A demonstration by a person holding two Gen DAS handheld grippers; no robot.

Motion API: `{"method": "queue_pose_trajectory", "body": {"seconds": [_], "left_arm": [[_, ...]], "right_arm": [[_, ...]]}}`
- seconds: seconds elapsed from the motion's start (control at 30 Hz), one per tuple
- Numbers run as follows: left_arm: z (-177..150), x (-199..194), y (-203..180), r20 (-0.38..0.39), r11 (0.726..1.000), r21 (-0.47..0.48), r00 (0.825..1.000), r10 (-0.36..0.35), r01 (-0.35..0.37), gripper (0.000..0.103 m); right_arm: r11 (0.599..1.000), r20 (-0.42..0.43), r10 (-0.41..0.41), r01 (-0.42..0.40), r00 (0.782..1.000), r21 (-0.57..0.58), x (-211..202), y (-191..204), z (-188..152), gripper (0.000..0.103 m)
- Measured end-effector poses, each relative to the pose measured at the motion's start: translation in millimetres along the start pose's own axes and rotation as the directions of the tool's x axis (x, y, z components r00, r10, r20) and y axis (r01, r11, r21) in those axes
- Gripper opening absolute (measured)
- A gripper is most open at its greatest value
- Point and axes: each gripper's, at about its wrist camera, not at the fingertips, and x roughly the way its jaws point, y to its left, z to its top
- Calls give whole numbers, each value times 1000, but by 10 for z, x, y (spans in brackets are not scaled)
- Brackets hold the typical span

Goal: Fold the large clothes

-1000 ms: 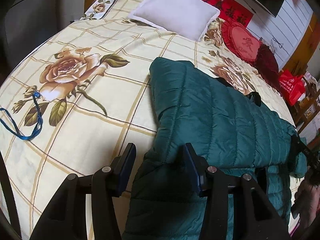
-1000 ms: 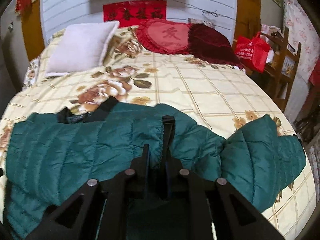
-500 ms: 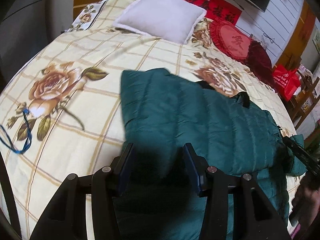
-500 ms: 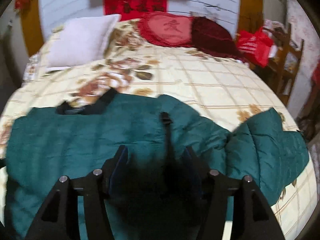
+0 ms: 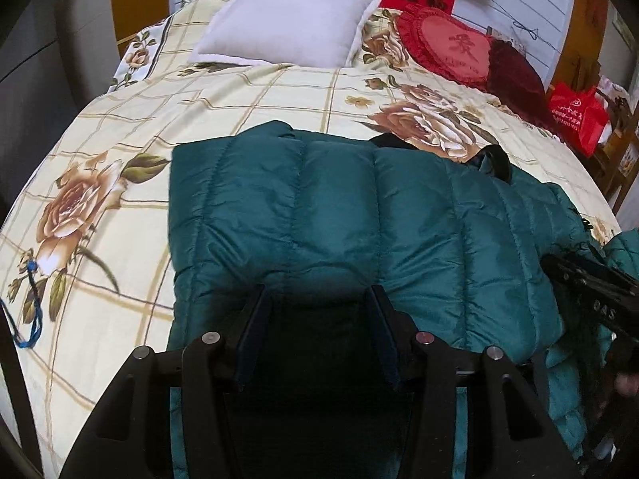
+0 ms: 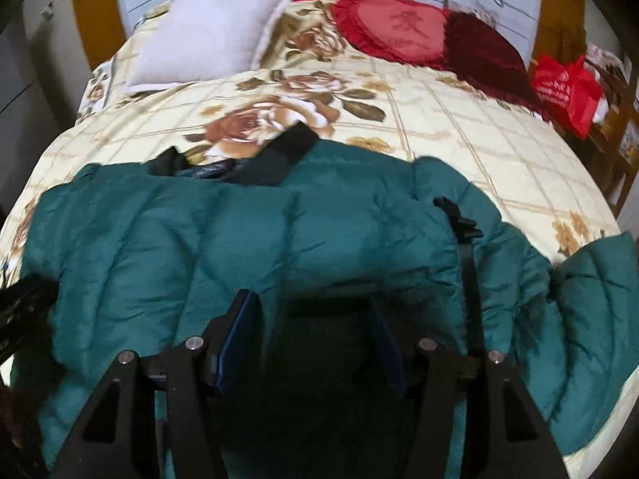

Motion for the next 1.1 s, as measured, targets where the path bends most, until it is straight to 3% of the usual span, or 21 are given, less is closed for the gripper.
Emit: {"method": "queue_pose_trajectory", "body": {"seconds": [0.17,0.43,0.6,0.7,0.97,1.1], "left_arm": [[-2,43,-7,-5,1000,-1,1000,2,-2,32],[-10,48,-15,-3,1000,8,1000,10,-10,32],[-34,62,-33,11,1000,20,1000,8,-8,37],[-44,54,-57,12,999,34,1000,12,-13,39],[-88,-217,-41,22,1000,-1,1000,-8,8,39],[-146,-305,-92,33,1000,5,999,-8,8,39]], "right_arm": [[997,-7,-47,46,999,-59,46,72,5,61],[998,9,-13,13,1000,-57,-437,-11,-127,62],[999,-40,-13,12,999,-38,-186,-130,-270,62],[998,-23,-29,27,999,-50,-152,-95,-271,62],[1000,2,-3,3,1000,7,-524,-207,-287,62],[1000,0,-11,11,1000,-7,-503,-200,-310,71]]}}
